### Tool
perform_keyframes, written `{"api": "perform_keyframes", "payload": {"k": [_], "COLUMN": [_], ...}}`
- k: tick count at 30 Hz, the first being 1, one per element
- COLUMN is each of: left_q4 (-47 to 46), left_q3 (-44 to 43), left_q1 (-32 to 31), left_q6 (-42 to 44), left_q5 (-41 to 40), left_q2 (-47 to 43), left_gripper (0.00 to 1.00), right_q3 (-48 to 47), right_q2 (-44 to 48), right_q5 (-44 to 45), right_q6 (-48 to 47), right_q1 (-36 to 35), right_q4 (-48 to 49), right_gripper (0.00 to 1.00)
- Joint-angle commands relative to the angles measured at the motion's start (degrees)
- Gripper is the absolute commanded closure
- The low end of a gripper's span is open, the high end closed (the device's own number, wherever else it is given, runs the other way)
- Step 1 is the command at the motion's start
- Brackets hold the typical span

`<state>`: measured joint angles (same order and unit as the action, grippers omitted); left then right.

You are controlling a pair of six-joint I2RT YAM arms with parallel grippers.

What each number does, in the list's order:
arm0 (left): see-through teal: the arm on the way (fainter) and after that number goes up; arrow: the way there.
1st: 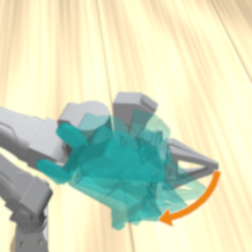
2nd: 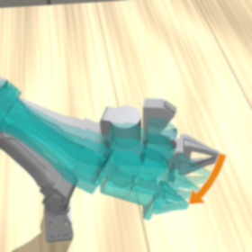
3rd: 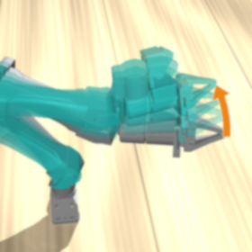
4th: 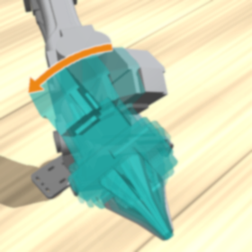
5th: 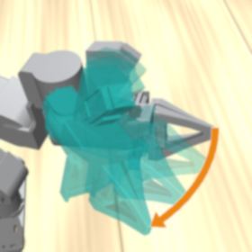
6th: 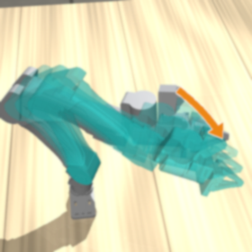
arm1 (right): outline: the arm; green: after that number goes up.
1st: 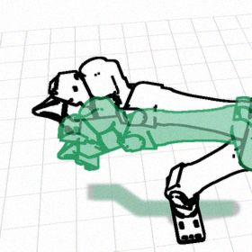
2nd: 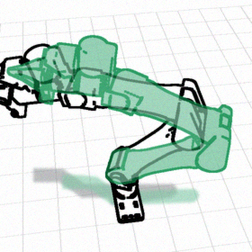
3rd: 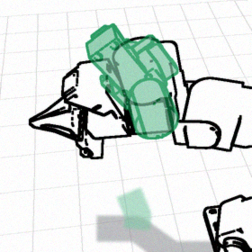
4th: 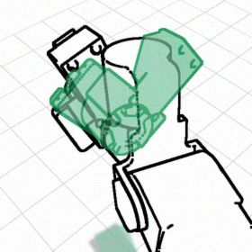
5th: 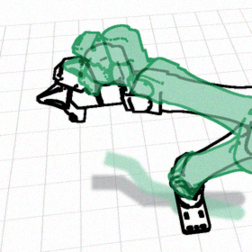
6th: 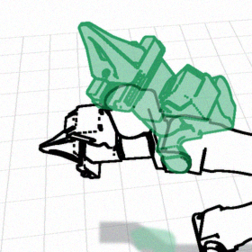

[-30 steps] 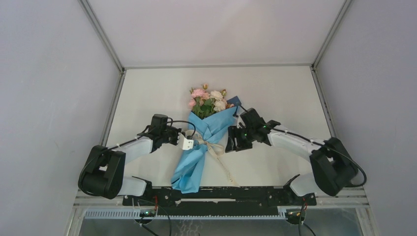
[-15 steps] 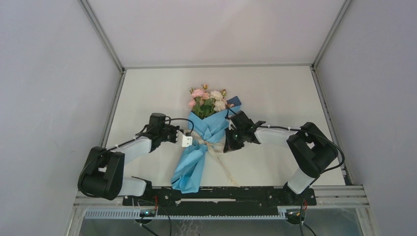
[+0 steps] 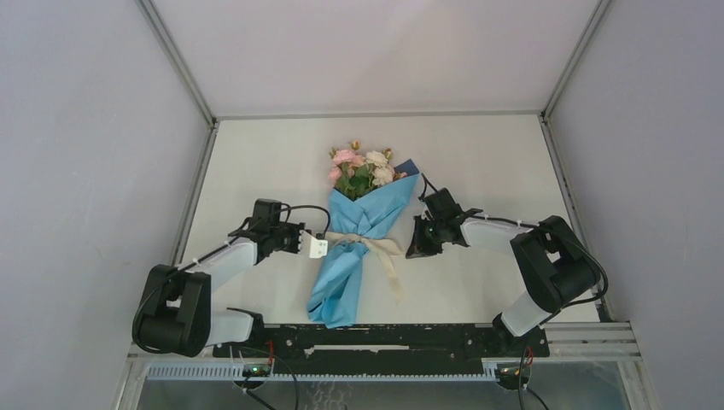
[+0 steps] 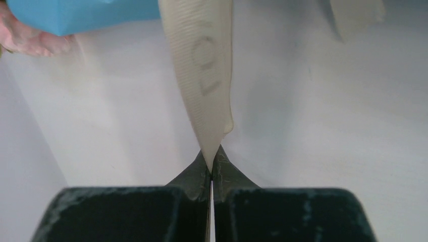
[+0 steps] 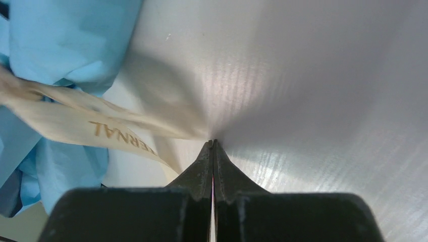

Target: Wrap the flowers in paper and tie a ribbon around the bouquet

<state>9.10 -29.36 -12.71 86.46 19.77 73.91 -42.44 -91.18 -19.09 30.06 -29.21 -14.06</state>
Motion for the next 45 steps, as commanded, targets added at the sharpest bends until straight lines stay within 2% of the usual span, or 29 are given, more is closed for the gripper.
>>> {"api": "perform_keyframes", "payload": {"k": [1,7,12,14,19,20,23,26,28,30,31,33,35,37,38,40,45], "left_q4": [1.61,4.28,17.57,18.89,12.78,11.30,5.42,-1.18,-1.48,0.79,2.17,3.96,4.51,5.04,5.64,6.41,2.02], "left_q3": [0.51,-0.24,-2.52,-1.91,-1.65,-2.12,-3.81,-7.62,-8.47,-8.16,-7.83,-7.36,-6.84,-6.50,-6.61,-7.31,-5.96], "left_q1": [1.89,-0.16,-15.10,-20.08,-29.34,-31.66,-32.80,-35.76,-36.85,-36.91,-36.87,-36.32,-34.63,-31.92,-29.90,-24.59,-5.65], "left_q6": [1.84,-0.03,-11.32,-16.19,-26.86,-28.96,-33.06,-40.93,-42.27,-41.42,-40.81,-41.37,-43.19,-45.61,-47.48,-53.11,-76.89], "left_q5": [-1.98,-2.13,-5.57,-5.33,-1.90,-4.37,-3.18,-0.11,1.62,0.35,-0.52,-5.32,-9.46,-12.63,-13.74,-15.21,-17.80], "left_q2": [-1.10,-2.22,-6.05,-7.02,-7.25,-6.44,-6.15,-4.98,-4.11,-4.03,-4.53,-6.75,-10.06,-13.38,-14.64,-17.06,-23.34], "left_gripper": [1.00,1.00,1.00,1.00,0.99,0.99,0.99,0.93,0.89,0.78,0.68,0.38,0.17,0.02,0.00,0.00,0.00], "right_q3": [2.17,2.53,1.83,0.42,-2.19,-2.29,-2.30,-2.30,-2.27,-2.30,-2.30,-2.30,-2.29,-2.28,-2.30,-1.90,1.65], "right_q2": [1.21,0.30,2.02,3.26,6.72,7.66,10.33,12.25,13.48,14.96,15.70,17.34,19.04,20.97,22.10,24.61,32.67], "right_q5": [3.16,2.54,-1.07,-0.56,1.06,1.00,1.58,1.14,0.49,0.66,0.96,2.00,3.33,4.07,4.56,6.83,15.04], "right_q6": [0.53,0.30,-0.10,-0.91,-2.35,-2.38,-2.97,-3.14,-3.25,-3.76,-4.18,-5.06,-5.66,-5.76,-5.54,-4.85,-4.15], "right_q1": [2.39,3.20,3.29,3.46,5.17,5.87,7.12,8.78,9.71,10.29,10.48,11.14,12.65,15.15,16.51,19.51,25.33], "right_q4": [-2.33,-2.06,0.17,-1.08,-3.70,-3.77,-3.92,-3.58,-3.67,-4.37,-4.94,-6.13,-6.75,-6.30,-5.82,-4.28,0.51], "right_gripper": [1.00,1.00,1.00,1.00,0.97,0.96,0.95,0.95,0.95,0.94,0.93,0.87,0.74,0.56,0.49,0.42,0.37]}}
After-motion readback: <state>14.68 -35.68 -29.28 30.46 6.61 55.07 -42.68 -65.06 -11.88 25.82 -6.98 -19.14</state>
